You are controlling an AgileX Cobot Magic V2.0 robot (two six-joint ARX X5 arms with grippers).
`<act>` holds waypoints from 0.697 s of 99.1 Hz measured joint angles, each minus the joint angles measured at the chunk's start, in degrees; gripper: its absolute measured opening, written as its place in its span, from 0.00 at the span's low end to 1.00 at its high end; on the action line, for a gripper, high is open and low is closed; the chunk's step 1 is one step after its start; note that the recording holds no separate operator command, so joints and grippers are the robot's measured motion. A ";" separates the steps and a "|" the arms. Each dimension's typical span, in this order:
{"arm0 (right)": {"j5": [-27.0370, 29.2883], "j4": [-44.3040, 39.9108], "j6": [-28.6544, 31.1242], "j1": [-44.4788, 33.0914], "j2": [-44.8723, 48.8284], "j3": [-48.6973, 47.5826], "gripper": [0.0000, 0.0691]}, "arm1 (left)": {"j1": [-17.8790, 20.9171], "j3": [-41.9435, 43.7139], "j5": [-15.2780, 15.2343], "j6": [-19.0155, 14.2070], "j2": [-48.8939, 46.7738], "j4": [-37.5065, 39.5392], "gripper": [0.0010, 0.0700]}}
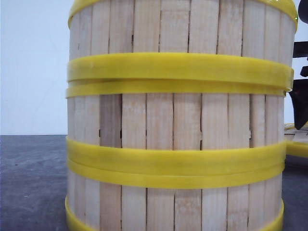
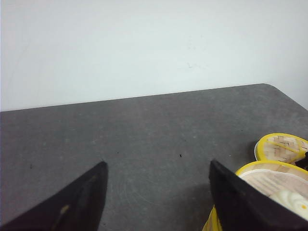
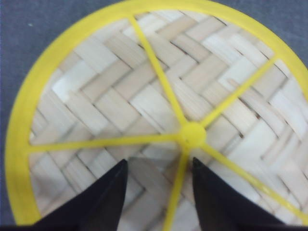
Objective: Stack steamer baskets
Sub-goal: 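Grasp the woven lid's yellow rim with the right gripper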
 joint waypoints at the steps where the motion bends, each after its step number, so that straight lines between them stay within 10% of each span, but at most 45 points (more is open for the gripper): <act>1: 0.00 0.26 0.11 -0.02 0.11 0.04 0.37 | 0.00 0.00 0.00 0.00 0.00 0.02 0.56; 31: 1.68 2.27 2.19 -0.46 0.70 0.02 0.04 | 0.00 0.00 -0.02 0.00 0.00 0.00 0.56; 69: 0.31 -0.04 2.47 -2.01 -1.25 0.02 0.01 | 0.00 0.00 0.00 -0.02 0.00 0.09 0.56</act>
